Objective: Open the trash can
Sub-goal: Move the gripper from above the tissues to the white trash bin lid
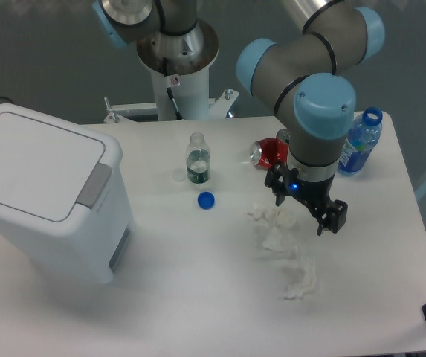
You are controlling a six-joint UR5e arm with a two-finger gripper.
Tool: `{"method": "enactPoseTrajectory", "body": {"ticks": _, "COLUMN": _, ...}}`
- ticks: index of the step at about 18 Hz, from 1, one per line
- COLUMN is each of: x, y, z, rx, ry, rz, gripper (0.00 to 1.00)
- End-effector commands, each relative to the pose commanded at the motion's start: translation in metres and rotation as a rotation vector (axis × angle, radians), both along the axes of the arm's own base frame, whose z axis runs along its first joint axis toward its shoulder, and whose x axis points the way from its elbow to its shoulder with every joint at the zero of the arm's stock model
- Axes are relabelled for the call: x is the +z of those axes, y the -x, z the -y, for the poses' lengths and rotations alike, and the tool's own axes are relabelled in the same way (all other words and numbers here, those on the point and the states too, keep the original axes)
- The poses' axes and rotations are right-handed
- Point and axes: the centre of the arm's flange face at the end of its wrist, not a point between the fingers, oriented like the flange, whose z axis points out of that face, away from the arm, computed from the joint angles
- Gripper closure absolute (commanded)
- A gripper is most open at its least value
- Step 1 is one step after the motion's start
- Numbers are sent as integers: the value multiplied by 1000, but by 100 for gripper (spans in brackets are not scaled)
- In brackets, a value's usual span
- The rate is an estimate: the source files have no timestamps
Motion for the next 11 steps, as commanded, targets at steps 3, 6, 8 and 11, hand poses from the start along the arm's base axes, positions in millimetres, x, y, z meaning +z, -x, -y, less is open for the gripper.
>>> {"method": "enactPoseTrajectory", "body": {"ticks": 3, "x": 2, "y": -2, "z": 0, "rx": 0, "ry": -2, "rz": -3, "gripper": 0}}
{"method": "enactPoseTrajectory", "body": {"ticks": 6, "x": -4, "y": -6, "z": -1, "rx": 55, "ry": -19, "rz": 22, "gripper": 0}}
{"method": "enactPoseTrajectory", "body": {"ticks": 8, "x": -5, "y": -13, "z": 0, "rx": 109, "ry": -58, "rz": 36, "gripper": 0}}
{"method": "enactPoseTrajectory", "body": {"ticks": 11, "x": 9, "y": -21, "z": 2, "rx": 116, "ry": -91, "rz": 24, "gripper": 0}}
